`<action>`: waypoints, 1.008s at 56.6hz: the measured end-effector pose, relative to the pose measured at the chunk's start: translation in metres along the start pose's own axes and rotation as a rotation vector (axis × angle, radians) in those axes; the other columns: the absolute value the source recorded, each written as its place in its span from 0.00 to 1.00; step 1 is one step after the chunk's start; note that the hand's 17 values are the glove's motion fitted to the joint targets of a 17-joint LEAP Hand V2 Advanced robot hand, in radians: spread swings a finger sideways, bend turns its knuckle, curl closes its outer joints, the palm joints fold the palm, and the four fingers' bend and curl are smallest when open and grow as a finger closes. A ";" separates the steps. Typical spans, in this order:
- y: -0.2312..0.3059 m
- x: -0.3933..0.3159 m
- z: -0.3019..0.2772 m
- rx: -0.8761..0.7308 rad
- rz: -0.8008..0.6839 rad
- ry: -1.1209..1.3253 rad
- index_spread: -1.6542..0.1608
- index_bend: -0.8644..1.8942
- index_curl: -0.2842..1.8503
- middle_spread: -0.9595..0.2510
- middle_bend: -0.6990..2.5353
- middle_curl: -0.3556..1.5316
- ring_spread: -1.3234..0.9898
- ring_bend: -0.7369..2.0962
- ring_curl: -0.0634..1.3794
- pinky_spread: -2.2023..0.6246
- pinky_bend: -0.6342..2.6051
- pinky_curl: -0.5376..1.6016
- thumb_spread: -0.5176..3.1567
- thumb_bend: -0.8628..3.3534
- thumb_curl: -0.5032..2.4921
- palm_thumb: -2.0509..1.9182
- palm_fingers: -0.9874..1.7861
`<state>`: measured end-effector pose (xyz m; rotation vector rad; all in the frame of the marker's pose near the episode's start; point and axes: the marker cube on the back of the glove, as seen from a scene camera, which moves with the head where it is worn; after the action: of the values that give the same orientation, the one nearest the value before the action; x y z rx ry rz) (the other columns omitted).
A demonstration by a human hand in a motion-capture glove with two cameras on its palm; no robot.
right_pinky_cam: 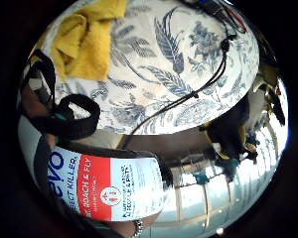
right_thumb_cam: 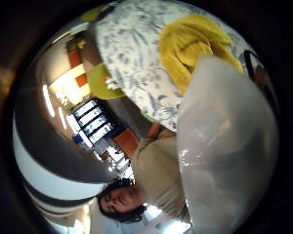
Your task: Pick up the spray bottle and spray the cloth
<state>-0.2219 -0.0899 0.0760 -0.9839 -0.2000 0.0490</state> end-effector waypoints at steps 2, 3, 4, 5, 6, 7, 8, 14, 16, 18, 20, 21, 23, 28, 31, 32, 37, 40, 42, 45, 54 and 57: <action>-0.008 0.000 0.007 -0.038 0.019 0.011 0.77 0.41 0.39 0.65 0.39 0.49 0.49 0.49 0.38 0.70 0.33 0.45 0.27 0.20 0.41 0.77 0.82; -0.012 0.000 0.010 -0.056 0.028 0.015 0.77 0.41 0.40 0.65 0.39 0.49 0.49 0.49 0.38 0.70 0.33 0.45 0.27 0.20 0.42 0.77 0.82; -0.016 0.000 0.013 -0.073 0.039 0.018 0.77 0.41 0.40 0.65 0.39 0.49 0.50 0.50 0.38 0.70 0.33 0.45 0.27 0.20 0.42 0.77 0.82; -0.020 0.000 0.015 -0.087 0.050 0.021 0.77 0.40 0.40 0.65 0.39 0.49 0.50 0.50 0.38 0.70 0.33 0.45 0.27 0.20 0.42 0.77 0.82; -0.023 0.001 0.018 -0.099 0.061 0.024 0.77 0.40 0.40 0.65 0.39 0.49 0.50 0.50 0.38 0.70 0.33 0.45 0.28 0.20 0.42 0.77 0.82; -0.025 0.001 0.020 -0.109 0.072 0.029 0.77 0.40 0.40 0.65 0.39 0.49 0.50 0.50 0.38 0.70 0.34 0.45 0.28 0.20 0.42 0.78 0.81; -0.028 0.001 0.023 -0.117 0.081 0.034 0.77 0.40 0.40 0.65 0.39 0.49 0.50 0.50 0.39 0.70 0.34 0.45 0.28 0.20 0.42 0.78 0.81; -0.037 0.002 0.032 -0.150 0.115 0.051 0.77 0.39 0.41 0.65 0.38 0.50 0.50 0.50 0.39 0.71 0.34 0.45 0.28 0.20 0.43 0.78 0.81; -0.037 0.001 0.032 -0.150 0.113 0.044 0.76 0.39 0.41 0.65 0.38 0.50 0.50 0.49 0.39 0.71 0.34 0.45 0.29 0.20 0.43 0.78 0.81; -0.034 -0.003 0.028 -0.142 0.096 0.031 0.76 0.39 0.41 0.65 0.38 0.50 0.50 0.50 0.39 0.71 0.34 0.45 0.29 0.20 0.43 0.78 0.81; -0.029 -0.009 0.022 -0.123 0.061 0.009 0.76 0.38 0.42 0.65 0.38 0.50 0.50 0.50 0.39 0.71 0.34 0.45 0.29 0.20 0.43 0.78 0.81; -0.026 -0.013 0.018 -0.108 0.041 -0.005 0.76 0.38 0.42 0.65 0.38 0.50 0.50 0.50 0.39 0.71 0.34 0.45 0.29 0.20 0.43 0.78 0.81; -0.019 -0.023 0.009 -0.070 -0.001 -0.039 0.76 0.38 0.42 0.65 0.38 0.50 0.50 0.49 0.39 0.71 0.34 0.45 0.29 0.20 0.43 0.78 0.81; -0.005 -0.055 -0.019 0.053 -0.133 -0.129 0.76 0.38 0.42 0.65 0.38 0.50 0.50 0.49 0.39 0.71 0.34 0.45 0.30 0.20 0.44 0.78 0.80; 0.002 -0.079 -0.040 0.136 -0.235 -0.185 0.76 0.38 0.42 0.65 0.38 0.51 0.50 0.49 0.39 0.71 0.34 0.45 0.30 0.20 0.44 0.78 0.80; 0.003 -0.086 -0.047 0.169 -0.271 -0.205 0.76 0.38 0.43 0.65 0.38 0.51 0.50 0.49 0.39 0.71 0.34 0.45 0.30 0.20 0.44 0.78 0.80; 0.001 -0.129 -0.088 0.371 -0.495 -0.363 0.76 0.38 0.43 0.65 0.38 0.51 0.50 0.49 0.39 0.71 0.34 0.45 0.30 0.20 0.44 0.78 0.80; -0.005 -0.164 -0.102 0.474 -0.641 -0.515 0.76 0.38 0.43 0.65 0.38 0.51 0.50 0.49 0.39 0.71 0.34 0.45 0.30 0.20 0.44 0.77 0.80; -0.010 -0.190 -0.111 0.528 -0.737 -0.663 0.76 0.38 0.43 0.65 0.38 0.51 0.50 0.49 0.39 0.71 0.34 0.45 0.30 0.20 0.44 0.77 0.80; -0.028 -0.216 -0.130 0.621 -0.835 -0.839 0.76 0.38 0.44 0.65 0.38 0.51 0.50 0.49 0.39 0.71 0.34 0.45 0.30 0.20 0.44 0.77 0.81; -0.115 -0.238 -0.114 0.674 -0.956 -0.713 0.77 0.37 0.43 0.66 0.38 0.51 0.50 0.49 0.39 0.72 0.33 0.45 0.31 0.20 0.44 0.77 0.79; -0.146 -0.254 -0.108 0.717 -0.951 -0.734 0.77 0.37 0.43 0.66 0.38 0.51 0.50 0.49 0.39 0.72 0.33 0.45 0.31 0.20 0.44 0.77 0.79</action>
<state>-0.4579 -0.2932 0.1025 -0.0464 -1.2168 -0.3740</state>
